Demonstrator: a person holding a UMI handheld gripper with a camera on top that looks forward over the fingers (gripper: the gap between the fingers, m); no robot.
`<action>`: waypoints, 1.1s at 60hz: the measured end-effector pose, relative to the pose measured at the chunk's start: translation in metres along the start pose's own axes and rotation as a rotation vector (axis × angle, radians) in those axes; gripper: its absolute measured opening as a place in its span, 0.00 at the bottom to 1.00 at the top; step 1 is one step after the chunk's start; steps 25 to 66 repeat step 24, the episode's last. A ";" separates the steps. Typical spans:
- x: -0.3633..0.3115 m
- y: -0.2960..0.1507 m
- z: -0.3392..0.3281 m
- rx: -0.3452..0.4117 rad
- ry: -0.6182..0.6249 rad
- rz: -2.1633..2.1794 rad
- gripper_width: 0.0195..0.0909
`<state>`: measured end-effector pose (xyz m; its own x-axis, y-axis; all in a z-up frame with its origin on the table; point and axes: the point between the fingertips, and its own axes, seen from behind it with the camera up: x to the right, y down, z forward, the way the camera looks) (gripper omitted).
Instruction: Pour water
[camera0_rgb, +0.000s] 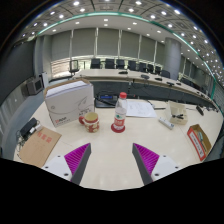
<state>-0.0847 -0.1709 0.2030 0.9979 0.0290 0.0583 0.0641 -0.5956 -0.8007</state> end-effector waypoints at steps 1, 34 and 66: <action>-0.003 0.001 -0.004 -0.002 0.003 -0.002 0.93; -0.018 0.024 -0.066 0.006 0.022 -0.048 0.93; -0.018 0.024 -0.066 0.006 0.022 -0.048 0.93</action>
